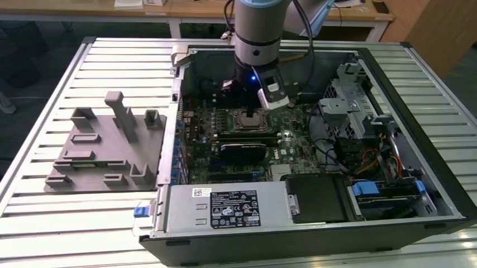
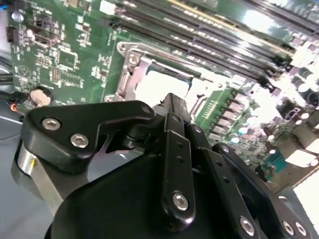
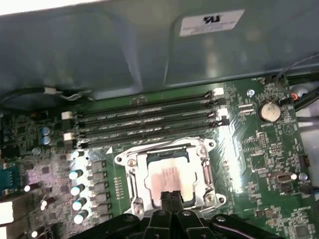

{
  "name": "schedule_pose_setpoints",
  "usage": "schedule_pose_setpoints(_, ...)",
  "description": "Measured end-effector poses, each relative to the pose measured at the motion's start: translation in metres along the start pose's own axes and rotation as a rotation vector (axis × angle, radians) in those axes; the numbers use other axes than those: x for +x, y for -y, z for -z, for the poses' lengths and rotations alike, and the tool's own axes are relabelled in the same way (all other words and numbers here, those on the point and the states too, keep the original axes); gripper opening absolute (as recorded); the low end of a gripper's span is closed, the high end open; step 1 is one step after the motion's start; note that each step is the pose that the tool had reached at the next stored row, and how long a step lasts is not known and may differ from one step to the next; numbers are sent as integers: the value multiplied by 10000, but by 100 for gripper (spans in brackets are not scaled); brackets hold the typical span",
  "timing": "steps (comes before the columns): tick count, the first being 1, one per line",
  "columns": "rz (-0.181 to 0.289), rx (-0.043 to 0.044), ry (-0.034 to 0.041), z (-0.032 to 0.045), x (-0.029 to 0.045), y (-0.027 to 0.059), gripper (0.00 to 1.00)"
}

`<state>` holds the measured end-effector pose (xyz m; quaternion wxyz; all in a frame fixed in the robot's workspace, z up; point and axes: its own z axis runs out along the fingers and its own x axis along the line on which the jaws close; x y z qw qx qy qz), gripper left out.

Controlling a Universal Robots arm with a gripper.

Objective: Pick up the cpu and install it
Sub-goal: 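Install the second cpu locking lever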

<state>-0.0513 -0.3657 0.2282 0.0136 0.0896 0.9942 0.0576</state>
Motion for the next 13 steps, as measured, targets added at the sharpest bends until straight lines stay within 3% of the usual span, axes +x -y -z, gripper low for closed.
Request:
schedule_pose_setpoints(4, -4, 82, 15, -12, -84, -41, 11)
schedule_pose_setpoints(13, -7, 118, 22, -12, -90, -44, 11)
